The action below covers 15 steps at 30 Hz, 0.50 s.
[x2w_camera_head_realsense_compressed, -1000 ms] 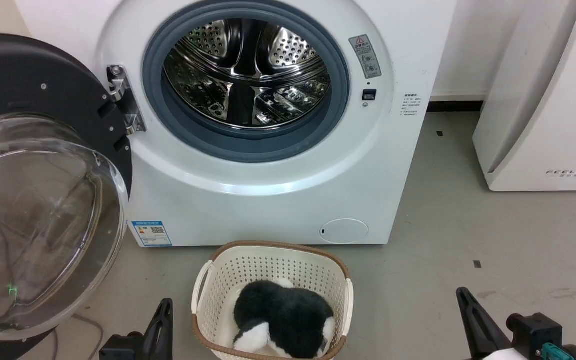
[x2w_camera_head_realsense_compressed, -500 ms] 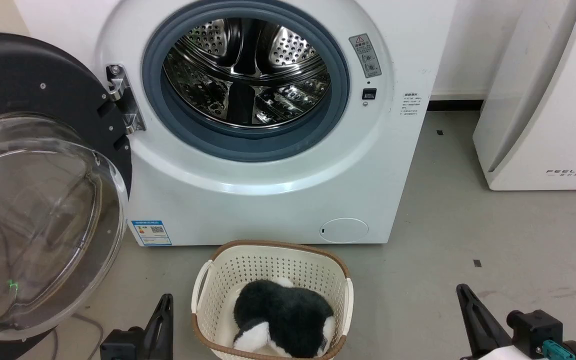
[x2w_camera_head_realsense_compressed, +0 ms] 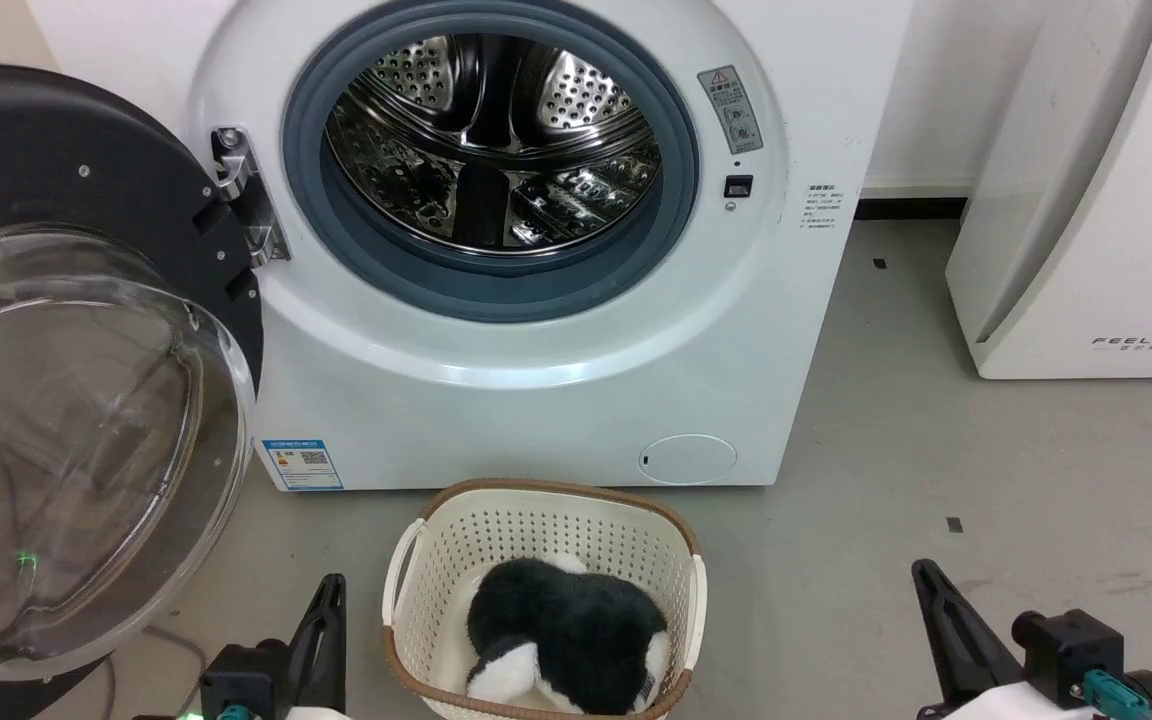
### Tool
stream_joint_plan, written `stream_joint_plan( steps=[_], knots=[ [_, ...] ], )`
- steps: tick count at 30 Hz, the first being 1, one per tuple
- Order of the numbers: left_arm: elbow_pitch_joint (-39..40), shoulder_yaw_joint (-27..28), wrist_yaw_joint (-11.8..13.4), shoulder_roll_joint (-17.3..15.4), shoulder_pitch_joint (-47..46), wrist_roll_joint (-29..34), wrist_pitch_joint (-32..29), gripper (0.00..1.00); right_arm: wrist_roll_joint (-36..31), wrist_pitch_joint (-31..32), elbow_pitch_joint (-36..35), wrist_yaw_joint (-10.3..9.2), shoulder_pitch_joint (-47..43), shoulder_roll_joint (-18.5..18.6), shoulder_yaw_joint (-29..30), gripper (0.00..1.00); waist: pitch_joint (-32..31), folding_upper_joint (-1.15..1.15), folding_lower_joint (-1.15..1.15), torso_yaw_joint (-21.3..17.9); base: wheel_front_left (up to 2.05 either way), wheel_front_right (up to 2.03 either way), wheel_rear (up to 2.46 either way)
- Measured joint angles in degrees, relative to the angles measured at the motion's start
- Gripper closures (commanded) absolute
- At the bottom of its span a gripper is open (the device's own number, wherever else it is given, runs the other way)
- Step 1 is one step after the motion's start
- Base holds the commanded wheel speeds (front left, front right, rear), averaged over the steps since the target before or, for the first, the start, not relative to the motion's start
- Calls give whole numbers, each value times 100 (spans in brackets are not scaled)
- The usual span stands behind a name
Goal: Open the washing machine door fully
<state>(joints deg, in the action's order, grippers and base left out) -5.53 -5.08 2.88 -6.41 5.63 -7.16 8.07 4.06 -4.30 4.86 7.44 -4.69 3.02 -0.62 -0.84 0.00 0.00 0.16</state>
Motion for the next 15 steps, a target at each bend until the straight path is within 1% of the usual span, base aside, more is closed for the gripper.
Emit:
stream_joint_plan(
  steps=[12,15],
  knots=[
    [64,53,-14,33,-83,75,-110,100,-49,53,-63,0,47,0,5,100,12,0,0,-2,0,0,0],
    [89,68,-53,38,-103,108,-142,100,-58,76,-81,0,51,0,8,100,15,0,0,-3,0,0,0]
  ],
)
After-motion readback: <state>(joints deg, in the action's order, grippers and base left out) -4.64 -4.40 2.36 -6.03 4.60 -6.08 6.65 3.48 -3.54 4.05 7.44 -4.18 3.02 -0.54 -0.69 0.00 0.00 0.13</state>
